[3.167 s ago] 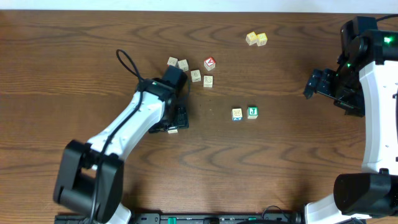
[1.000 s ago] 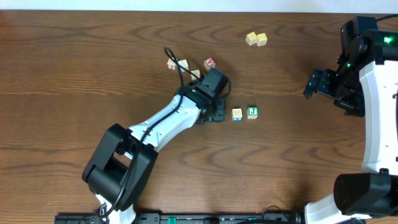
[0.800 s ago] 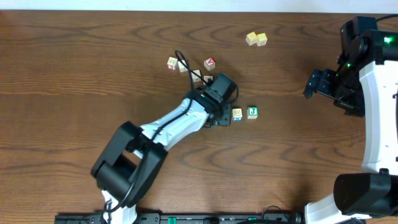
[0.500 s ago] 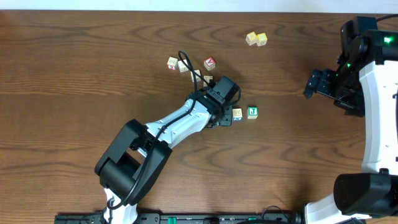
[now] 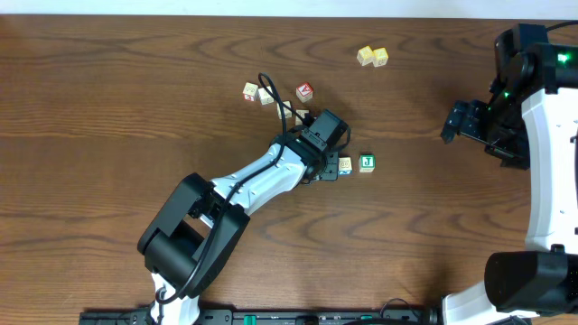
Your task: Lift 3 blocks
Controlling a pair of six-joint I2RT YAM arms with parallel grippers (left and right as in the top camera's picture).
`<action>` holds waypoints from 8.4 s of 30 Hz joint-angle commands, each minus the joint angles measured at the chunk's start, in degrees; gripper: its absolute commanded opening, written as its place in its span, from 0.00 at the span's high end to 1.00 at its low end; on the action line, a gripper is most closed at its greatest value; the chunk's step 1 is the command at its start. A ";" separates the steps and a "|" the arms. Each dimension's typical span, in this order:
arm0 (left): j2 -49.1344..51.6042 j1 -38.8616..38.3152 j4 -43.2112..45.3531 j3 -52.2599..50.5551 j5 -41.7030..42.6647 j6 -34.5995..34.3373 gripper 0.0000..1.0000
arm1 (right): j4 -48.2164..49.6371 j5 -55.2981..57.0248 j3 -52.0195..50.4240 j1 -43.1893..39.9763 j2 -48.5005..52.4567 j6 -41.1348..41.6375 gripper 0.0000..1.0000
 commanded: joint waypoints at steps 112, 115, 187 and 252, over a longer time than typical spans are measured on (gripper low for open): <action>-26.16 19.34 -25.94 -1.79 3.93 0.57 0.93 | 43.89 -5.99 -31.17 10.38 -0.04 -5.05 0.99; -24.35 17.49 -23.15 -1.86 3.96 0.33 0.93 | 44.52 -5.75 -31.52 10.38 -0.04 -5.07 0.99; -10.86 19.56 -20.15 -1.86 11.52 5.38 0.93 | 55.28 -27.71 -40.85 5.03 9.38 -12.28 0.99; -0.63 12.04 -6.43 -1.88 22.45 3.10 0.93 | 59.54 -27.76 -40.85 7.89 9.40 -11.21 0.99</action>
